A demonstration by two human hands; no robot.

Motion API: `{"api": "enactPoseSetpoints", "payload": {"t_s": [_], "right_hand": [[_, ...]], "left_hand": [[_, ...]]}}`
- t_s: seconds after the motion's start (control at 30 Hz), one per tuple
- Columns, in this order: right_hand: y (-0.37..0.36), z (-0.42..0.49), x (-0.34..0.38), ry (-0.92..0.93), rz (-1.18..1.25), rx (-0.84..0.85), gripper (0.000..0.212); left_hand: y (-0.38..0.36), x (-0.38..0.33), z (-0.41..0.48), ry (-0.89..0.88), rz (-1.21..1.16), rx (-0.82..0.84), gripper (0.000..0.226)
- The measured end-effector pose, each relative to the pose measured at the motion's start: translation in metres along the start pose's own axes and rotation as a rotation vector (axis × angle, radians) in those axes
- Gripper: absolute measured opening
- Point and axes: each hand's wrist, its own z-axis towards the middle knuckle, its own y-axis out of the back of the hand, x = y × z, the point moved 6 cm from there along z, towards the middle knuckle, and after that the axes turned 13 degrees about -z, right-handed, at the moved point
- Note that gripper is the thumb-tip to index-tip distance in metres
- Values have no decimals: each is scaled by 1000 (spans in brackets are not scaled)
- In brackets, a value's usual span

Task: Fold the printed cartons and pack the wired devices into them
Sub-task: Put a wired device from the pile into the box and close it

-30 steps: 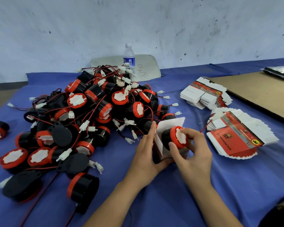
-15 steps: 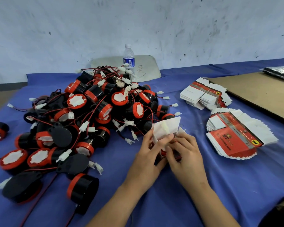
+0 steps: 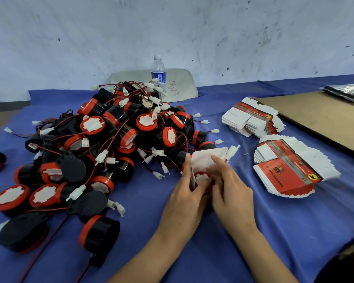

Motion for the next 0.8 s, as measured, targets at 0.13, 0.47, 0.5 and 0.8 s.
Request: {"api": "enactPoseSetpoints", "payload": {"t_s": [0.13,0.47,0.5,0.8], "right_hand": [[3,-4,1,-18,129,-56,39],[37,-10,-29,-252,610,-441,56],[39,-11,-30,-242,588,-436,51],[35,12,-9,52,232,-249,25]], "left_hand": [[-8,9,0,48,6,33,43],[-6,12,3,54,-67,-52,27],[-6,12,3,51,-74,-55,26],[-6,13,3,46,-64,-40,30]]}}
